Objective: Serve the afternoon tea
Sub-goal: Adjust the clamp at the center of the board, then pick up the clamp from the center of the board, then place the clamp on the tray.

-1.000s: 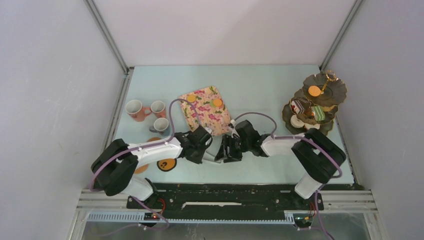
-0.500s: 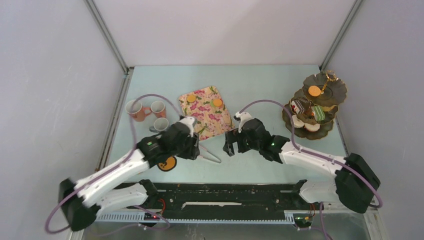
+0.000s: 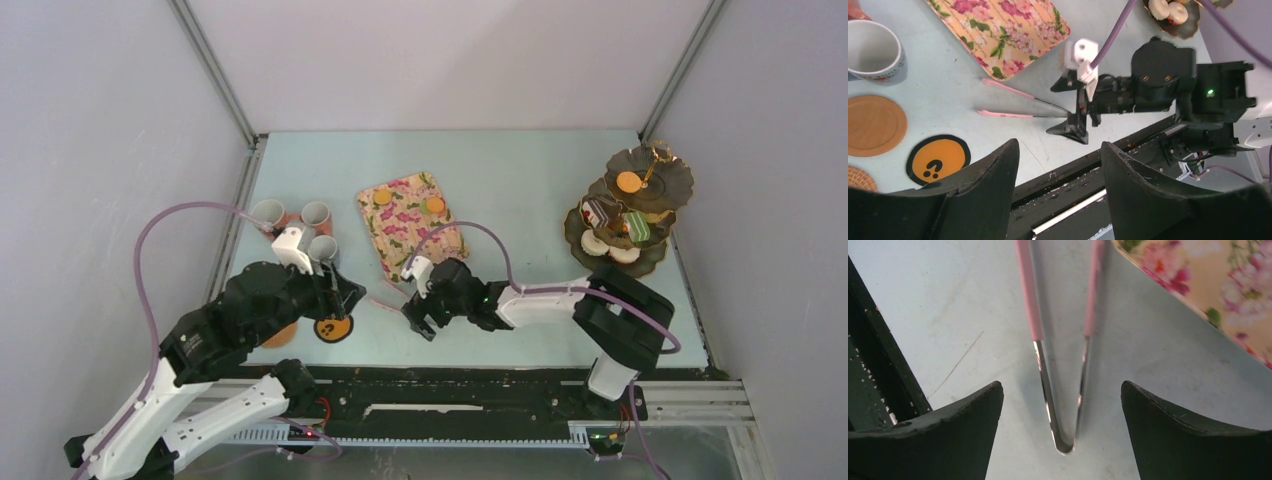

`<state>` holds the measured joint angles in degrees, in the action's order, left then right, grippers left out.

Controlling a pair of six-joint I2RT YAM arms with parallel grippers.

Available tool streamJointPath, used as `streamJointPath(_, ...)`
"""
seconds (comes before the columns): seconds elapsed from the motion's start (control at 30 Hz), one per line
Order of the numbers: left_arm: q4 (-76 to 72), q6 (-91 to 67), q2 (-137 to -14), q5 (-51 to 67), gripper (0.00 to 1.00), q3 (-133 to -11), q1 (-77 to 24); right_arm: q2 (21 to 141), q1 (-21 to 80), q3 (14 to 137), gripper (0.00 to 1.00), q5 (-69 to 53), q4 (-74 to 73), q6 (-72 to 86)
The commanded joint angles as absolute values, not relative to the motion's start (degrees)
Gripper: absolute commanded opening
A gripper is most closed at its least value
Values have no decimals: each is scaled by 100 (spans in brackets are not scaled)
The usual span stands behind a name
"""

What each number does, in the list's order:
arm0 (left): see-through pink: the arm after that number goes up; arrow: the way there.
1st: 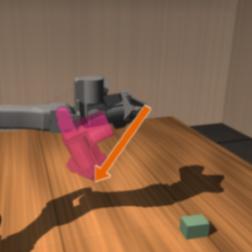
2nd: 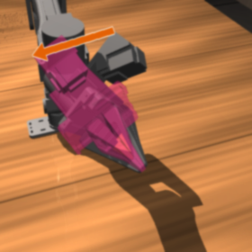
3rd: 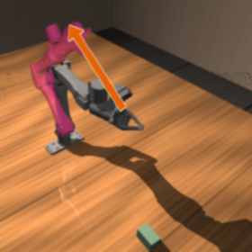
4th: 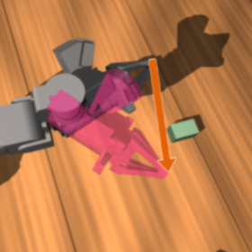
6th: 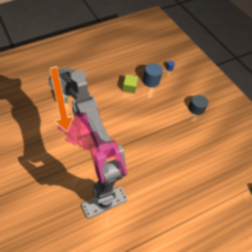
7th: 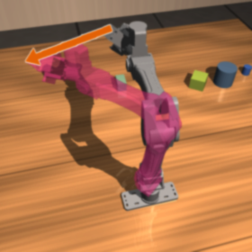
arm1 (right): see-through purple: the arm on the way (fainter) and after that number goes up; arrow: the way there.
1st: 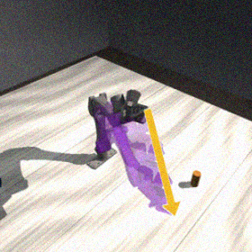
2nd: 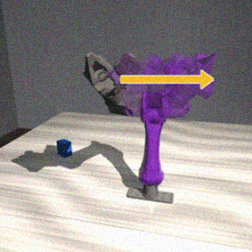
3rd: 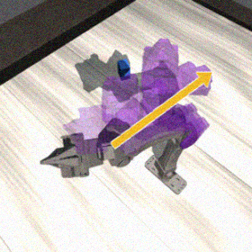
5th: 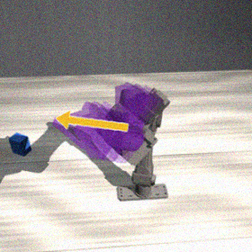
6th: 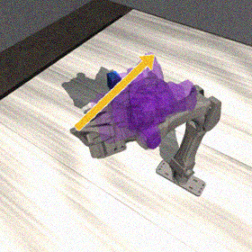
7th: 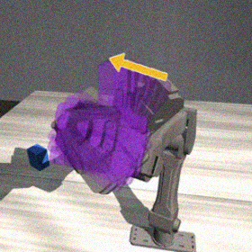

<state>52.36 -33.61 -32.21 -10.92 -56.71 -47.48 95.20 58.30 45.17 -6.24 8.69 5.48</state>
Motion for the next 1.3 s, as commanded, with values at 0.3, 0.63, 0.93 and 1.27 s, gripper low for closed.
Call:
streamJointPath(0.3,6018,-3226,-3209,-1538,68,-6300,-4725,10968,6404,5357,68,507,2318,-212)
streamJointPath(0.63,6074,-2971,-3434,-1563,68,-6533,-4726,11065,6607,5361,50,1225,2389,-35)
streamJointPath(0.93,5967,-3014,-3437,-1524,68,-6395,-4728,11178,6606,5016,60,938,2418,318)
streamJointPath(1.27,5846,-3094,-3480,-1524,67,-6274,-4728,10565,6700,5044,38,1540,1905,610)
